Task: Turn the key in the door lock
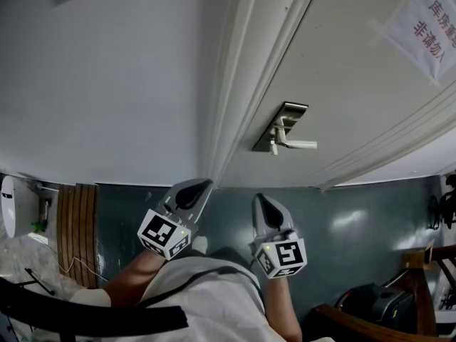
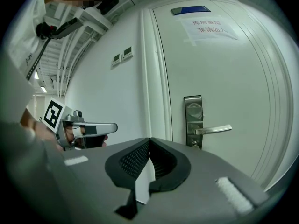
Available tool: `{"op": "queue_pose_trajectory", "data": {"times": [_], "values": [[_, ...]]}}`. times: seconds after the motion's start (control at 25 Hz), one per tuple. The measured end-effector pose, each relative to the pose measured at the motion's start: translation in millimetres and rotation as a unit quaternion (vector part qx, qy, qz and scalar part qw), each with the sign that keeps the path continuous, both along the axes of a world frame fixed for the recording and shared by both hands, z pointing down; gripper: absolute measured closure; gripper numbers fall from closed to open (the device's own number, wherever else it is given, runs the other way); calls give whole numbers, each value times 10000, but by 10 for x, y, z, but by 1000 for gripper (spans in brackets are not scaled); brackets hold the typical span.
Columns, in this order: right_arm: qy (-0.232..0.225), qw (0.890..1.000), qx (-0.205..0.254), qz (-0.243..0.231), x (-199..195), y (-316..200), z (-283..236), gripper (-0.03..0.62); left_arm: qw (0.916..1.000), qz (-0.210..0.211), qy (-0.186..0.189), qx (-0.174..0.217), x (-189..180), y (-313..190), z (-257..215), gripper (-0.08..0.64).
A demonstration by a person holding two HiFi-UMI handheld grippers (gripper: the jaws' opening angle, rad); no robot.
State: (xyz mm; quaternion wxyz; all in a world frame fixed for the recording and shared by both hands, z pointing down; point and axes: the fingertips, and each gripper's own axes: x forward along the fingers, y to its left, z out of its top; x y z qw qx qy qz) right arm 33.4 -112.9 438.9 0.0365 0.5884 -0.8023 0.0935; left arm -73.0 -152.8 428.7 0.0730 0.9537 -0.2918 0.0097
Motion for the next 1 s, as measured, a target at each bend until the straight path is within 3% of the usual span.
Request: {"op": "queue_pose_trajectory", "data": {"times": [0.44,0.68,1.0], "values": [[-218,9997,62,42,215,-161,50,583,9999,-147,-5,58,126,-112,-45,555],[-945,9952,39,270,639,-338,346,583,9995,-314,-8,-33,285,-143,-35,555],[-2159,9755,-257,332,1015,-586,727,583,9990,-424,-144,-26,575,-125,51,555]]}}
